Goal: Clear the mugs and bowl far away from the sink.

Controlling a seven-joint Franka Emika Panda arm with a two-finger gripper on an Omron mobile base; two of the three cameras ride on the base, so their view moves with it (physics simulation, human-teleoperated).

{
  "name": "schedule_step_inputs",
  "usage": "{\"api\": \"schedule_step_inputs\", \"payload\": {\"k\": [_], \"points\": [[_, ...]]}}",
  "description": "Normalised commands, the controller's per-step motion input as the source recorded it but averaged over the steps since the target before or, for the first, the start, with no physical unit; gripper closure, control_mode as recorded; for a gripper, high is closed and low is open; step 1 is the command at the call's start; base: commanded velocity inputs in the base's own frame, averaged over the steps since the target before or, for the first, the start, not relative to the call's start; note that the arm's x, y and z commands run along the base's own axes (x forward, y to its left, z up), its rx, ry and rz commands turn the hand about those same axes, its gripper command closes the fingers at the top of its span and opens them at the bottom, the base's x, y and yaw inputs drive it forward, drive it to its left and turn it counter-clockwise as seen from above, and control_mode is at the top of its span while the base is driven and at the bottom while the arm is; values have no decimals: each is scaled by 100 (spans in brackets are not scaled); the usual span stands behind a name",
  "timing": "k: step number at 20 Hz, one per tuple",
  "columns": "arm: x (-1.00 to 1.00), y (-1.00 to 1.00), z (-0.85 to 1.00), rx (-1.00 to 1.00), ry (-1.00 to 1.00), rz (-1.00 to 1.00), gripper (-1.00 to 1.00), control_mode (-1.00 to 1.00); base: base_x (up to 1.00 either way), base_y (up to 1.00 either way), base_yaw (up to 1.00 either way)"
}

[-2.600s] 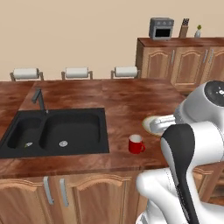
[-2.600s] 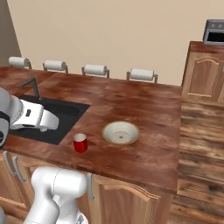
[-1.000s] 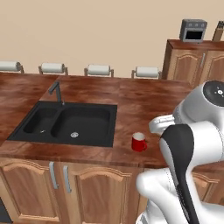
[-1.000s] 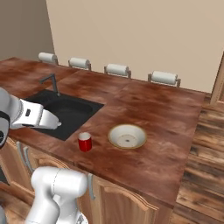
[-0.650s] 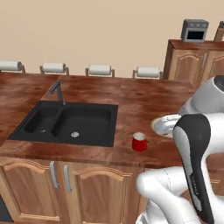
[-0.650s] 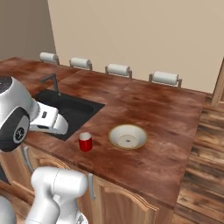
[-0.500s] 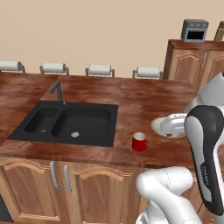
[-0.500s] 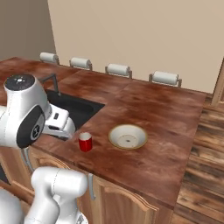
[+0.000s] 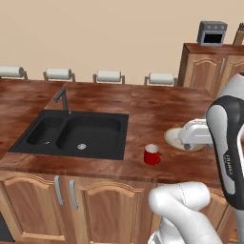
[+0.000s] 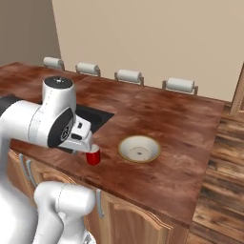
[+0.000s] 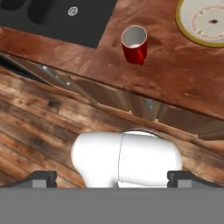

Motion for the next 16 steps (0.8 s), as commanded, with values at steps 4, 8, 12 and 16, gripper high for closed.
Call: {"api": "schedule_step_inputs", "payload": {"k": [4, 8, 12, 16], "points": [[24, 0, -23, -2, 5, 0, -100, -100, 0, 0, 0], [8, 0, -24, 0, 0, 2, -100, -100, 0, 0, 0], [5, 0, -16, 0, 0, 2, -100, -100, 0, 0, 0], [8, 0, -6, -5, -5, 4, -100, -100, 0, 0, 0]]}}
